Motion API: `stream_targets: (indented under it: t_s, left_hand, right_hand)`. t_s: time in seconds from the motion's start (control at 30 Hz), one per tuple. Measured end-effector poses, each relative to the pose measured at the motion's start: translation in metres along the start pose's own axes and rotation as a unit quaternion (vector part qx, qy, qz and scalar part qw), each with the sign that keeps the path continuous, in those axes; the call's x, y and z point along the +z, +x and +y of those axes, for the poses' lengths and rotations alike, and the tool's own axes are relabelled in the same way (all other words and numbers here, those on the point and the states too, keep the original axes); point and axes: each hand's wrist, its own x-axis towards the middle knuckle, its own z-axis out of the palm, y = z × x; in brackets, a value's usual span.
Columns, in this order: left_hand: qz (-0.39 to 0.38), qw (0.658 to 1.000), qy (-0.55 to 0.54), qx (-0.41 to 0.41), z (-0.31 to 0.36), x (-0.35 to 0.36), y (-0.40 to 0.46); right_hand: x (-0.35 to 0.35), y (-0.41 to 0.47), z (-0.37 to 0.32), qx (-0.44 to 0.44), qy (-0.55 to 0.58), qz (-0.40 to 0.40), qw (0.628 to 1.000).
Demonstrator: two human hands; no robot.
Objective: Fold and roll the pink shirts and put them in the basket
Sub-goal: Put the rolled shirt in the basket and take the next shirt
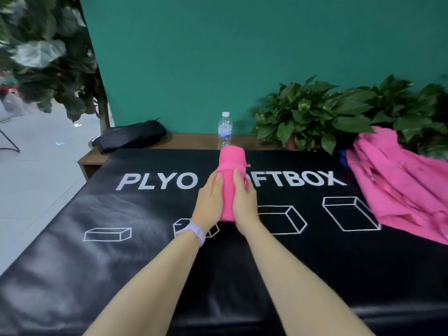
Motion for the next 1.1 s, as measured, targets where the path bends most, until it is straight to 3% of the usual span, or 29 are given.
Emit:
stream_targets:
  t_s: [0.1,0.2,0.5,0.6,0.83,1.1]
  left_hand:
    - [-0.013,0.996,0.02,-0.084,0.009,0.003,-0.007]
    - [-0.095,0.984,0.063,-0.139,0.023,0.008,-0.016]
    - [-0.21,0.951,0.212,-0.084,0.102,0.058,-0.052]
    - [-0.254,0.945,0.182,-0.096,0.137,0.099,-0.06]
    - [-0.321,0.942,0.088,-0.033,0.2,0.219,-0.114]
    - [-0.39,0.899,0.161,0.117,0.257,0.328,-0.16]
  right_hand:
    - [-0.006,-0.02,-0.01,0.031,-0.048,0.039,0.998]
    - [-0.025,-0.034,-0.019,0.087,-0.06,0.052,0.993]
    - [-0.098,-0.071,-0.062,0.094,-0.049,0.144,0.984]
    - [-0.139,-0.082,-0.085,0.085,-0.022,0.18,0.98]
    - [-0.251,-0.106,-0.14,0.06,0.085,0.234,0.967]
    - [-0.394,-0.144,-0.188,0.027,0.042,0.288,0.956]
